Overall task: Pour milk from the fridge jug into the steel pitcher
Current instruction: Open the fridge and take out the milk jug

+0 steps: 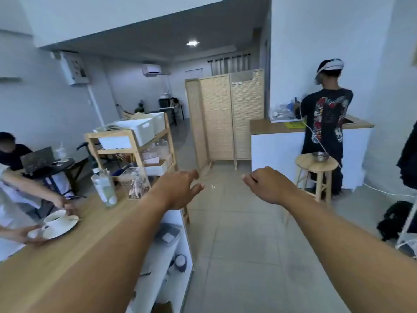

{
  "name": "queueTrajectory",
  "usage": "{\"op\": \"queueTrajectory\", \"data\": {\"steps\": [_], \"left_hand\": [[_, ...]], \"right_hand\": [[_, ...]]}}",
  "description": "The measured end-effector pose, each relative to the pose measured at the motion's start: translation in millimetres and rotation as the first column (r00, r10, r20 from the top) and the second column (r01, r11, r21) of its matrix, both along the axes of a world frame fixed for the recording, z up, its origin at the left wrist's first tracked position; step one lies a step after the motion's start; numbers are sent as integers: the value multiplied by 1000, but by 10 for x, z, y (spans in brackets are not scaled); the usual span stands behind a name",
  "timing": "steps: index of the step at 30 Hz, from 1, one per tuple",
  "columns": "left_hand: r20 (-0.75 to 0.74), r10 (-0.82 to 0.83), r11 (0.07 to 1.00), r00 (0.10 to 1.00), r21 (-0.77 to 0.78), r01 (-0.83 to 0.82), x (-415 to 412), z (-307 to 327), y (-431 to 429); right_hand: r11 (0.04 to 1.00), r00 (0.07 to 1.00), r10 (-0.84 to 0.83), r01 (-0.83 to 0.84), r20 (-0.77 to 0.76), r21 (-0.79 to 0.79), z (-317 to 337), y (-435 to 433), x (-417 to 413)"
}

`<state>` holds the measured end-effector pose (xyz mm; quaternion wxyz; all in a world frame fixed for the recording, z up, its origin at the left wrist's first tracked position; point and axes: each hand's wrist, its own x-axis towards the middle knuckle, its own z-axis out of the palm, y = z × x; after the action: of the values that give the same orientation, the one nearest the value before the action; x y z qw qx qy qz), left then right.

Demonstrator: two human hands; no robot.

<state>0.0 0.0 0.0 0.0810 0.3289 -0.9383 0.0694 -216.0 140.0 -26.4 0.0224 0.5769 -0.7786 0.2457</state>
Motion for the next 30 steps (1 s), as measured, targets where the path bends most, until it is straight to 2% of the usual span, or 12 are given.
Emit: {"op": "queueTrajectory", "data": {"steps": [5,12,20,30], "left_hand": [[60,-217,973,974,98,211,-1221,-275,381],[22,-467,884,884,5,467,-2561,-212,799],[-45,-752,656,657,42,754,-3960,-335,1338],[-18,-905,423,426,84,902,-5109,-368,1608]], "right_hand": [[968,969,-241,237,51,77,-171,722,-894],[880,881,-470,463,50,105,-73,1597,-1617],[698,699,-714,709,31,101,-141,2433,-2276],[439,451,-893,878,-19,191,-132,2851,-2642]]}}
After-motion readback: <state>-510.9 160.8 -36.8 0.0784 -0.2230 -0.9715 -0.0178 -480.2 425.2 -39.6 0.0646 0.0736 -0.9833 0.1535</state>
